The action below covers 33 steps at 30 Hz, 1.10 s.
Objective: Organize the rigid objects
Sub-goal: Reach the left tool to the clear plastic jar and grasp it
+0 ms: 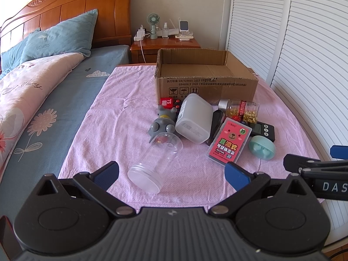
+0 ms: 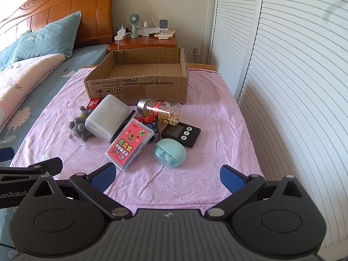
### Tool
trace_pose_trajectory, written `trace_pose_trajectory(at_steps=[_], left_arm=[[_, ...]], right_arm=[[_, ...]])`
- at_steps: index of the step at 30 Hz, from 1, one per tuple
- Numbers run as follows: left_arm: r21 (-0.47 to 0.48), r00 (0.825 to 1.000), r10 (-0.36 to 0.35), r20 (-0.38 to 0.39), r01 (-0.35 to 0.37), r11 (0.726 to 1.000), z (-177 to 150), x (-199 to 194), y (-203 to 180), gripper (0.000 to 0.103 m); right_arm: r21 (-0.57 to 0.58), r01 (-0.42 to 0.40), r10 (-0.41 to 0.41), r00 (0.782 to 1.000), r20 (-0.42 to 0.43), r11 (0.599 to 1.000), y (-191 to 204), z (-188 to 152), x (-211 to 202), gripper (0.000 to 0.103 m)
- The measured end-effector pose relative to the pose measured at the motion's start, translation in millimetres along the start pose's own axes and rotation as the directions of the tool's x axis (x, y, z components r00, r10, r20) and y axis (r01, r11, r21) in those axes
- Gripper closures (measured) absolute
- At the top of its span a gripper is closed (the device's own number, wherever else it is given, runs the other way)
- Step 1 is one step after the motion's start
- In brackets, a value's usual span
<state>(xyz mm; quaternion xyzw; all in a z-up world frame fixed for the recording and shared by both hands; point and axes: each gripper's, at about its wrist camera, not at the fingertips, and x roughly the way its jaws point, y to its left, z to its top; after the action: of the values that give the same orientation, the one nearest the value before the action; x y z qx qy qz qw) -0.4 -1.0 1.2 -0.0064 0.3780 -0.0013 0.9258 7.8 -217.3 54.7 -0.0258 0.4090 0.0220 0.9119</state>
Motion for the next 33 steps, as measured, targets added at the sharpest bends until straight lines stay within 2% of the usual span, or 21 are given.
trace_pose_trajectory(at_steps=[18, 26, 33], left_arm=[[0.084, 0.999, -0.044, -0.001, 0.044, 0.996, 0.3, 14.0, 8.1, 0.001], [0.096, 0.996, -0.013, -0.086, 0.022, 0.995, -14.6, 45.3, 34.2, 0.001], [0.049, 0.987, 0.020, -0.160, -0.012, 0.999, -26.1, 67.0, 59.0, 0.001]], right_arm=[[-0.030, -0.019, 0.019, 1.000, 0.021, 0.999, -1.5, 4.4, 8.1, 0.000], [-0.012, -0.011, 0.011, 1.000, 0.001, 1.000, -8.6, 7.7, 21.9, 0.000], [-0.023, -0.026, 0.025, 0.999, -0.030, 0.999, -9.3, 9.2, 41.5, 0.000]])
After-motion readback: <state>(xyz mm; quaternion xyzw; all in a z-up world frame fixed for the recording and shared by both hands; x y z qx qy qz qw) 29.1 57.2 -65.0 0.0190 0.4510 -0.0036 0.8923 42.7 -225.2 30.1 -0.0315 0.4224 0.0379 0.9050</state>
